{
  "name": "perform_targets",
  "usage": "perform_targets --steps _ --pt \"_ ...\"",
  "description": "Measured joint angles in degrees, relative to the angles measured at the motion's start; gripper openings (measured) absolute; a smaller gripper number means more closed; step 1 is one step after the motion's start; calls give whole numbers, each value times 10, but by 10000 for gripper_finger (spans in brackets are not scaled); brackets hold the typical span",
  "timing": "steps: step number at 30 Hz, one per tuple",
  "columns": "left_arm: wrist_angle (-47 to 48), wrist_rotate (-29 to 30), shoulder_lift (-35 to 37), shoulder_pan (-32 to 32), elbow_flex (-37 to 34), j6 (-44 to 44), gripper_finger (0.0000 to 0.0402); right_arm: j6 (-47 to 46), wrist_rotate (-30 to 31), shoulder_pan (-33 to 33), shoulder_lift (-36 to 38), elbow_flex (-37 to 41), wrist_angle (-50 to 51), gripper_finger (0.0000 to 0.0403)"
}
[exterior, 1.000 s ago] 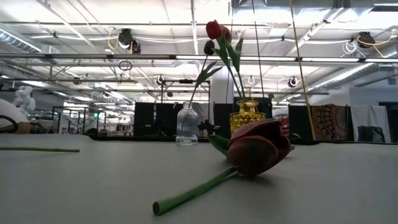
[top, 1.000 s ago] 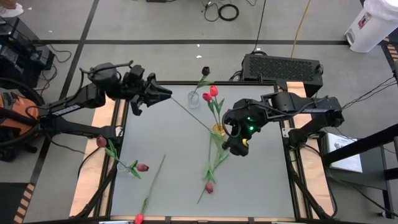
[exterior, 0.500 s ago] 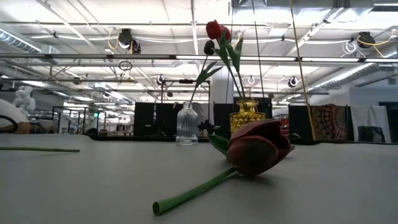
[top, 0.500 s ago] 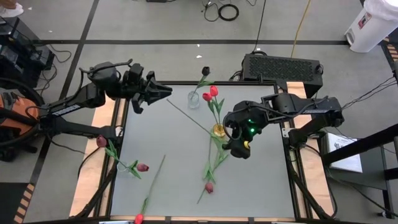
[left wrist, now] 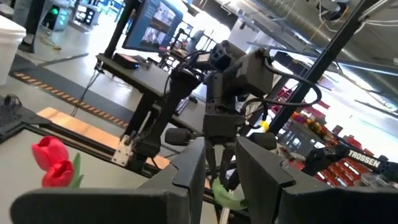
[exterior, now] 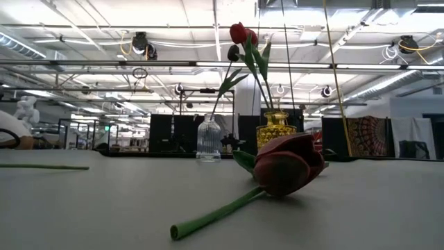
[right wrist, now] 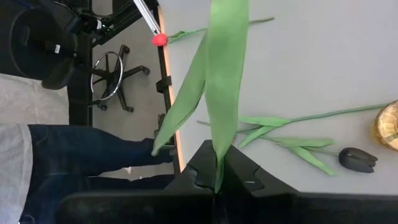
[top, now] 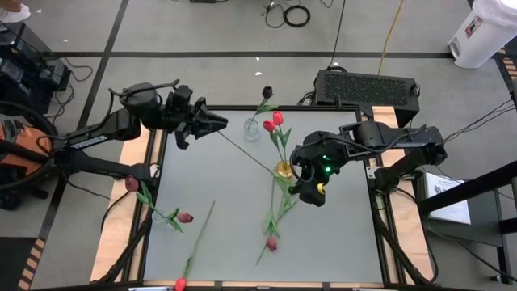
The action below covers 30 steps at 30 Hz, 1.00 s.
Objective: Sort flowers into vase by color
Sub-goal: Put the right black tulip into the top transparent vase
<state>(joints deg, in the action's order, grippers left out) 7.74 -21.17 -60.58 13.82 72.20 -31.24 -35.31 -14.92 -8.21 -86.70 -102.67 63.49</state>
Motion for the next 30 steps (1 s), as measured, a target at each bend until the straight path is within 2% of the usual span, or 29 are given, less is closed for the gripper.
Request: perform_targets --steps 7,25,30 --pt "2 0 -9 -24 0 0 95 0 -2 0 0 0 1 0" --pt "7 -3 0 -22 0 4 95 -8 0 -15 2 0 39 0" --pt "7 -26 0 -23 0 2 122 -15 6 -26 5 0 73 0"
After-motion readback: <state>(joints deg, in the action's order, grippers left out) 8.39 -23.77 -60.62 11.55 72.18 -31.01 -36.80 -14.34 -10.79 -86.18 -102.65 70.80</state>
